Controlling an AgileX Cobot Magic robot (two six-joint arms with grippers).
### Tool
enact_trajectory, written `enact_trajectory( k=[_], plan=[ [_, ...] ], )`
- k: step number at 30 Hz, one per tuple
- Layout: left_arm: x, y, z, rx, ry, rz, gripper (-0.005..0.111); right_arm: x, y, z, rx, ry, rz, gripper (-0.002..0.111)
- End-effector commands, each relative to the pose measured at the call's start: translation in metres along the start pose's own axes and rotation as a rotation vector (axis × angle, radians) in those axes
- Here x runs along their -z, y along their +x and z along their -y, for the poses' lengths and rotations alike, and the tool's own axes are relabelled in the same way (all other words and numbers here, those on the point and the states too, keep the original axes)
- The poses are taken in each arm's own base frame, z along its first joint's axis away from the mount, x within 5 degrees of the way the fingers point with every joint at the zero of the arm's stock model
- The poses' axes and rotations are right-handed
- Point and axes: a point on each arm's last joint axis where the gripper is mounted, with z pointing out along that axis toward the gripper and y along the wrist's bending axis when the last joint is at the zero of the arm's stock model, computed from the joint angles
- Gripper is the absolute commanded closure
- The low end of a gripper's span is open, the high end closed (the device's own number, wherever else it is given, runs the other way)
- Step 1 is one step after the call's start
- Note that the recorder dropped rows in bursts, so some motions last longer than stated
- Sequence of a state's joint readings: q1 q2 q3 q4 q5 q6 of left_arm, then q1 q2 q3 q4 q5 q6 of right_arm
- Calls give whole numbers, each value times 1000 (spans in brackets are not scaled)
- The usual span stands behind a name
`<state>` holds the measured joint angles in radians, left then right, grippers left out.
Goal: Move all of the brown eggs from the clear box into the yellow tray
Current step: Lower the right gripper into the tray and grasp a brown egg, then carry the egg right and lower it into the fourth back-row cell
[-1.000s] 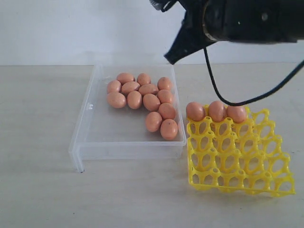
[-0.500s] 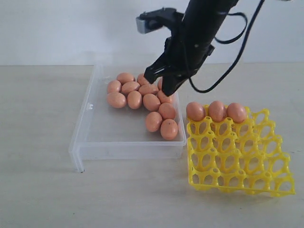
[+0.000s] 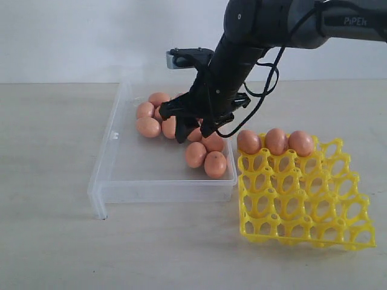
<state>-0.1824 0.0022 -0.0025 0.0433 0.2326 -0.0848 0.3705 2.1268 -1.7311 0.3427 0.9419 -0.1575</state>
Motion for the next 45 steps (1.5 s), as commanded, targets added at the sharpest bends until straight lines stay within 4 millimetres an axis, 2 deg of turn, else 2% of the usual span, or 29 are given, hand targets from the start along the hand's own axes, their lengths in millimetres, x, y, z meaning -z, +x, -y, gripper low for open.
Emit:
enact_trajectory(
  k=[1, 4, 13, 17, 28, 30, 34, 39, 45],
  plan=[
    [0, 1, 0, 1, -3, -1, 103, -13, -3, 2, -232, -10, 14, 57],
    [0, 1, 0, 1, -3, -1, 103, -31, 1, 8, -329, -2, -16, 57],
    [0, 1, 0, 1, -3, -1, 103, -76, 2, 23, -426, 13, 16, 57],
    [0, 1, 0, 1, -3, -1, 103, -82, 2, 26, -431, 16, 33, 57],
    [0, 1, 0, 1, -3, -1, 103, -81, -6, 28, -417, 19, 116, 60],
    [0, 1, 0, 1, -3, -1, 103, -81, -5, 27, -401, 20, 108, 72],
    [0, 1, 0, 1, -3, -1, 103, -82, -2, 27, -368, 19, 78, 109],
    [0, 1, 0, 1, -3, -1, 103, -74, -5, 24, -347, 12, 92, 108],
    [0, 1, 0, 1, -3, -1, 103, -42, -16, 15, -304, -2, 179, 108]
  ],
)
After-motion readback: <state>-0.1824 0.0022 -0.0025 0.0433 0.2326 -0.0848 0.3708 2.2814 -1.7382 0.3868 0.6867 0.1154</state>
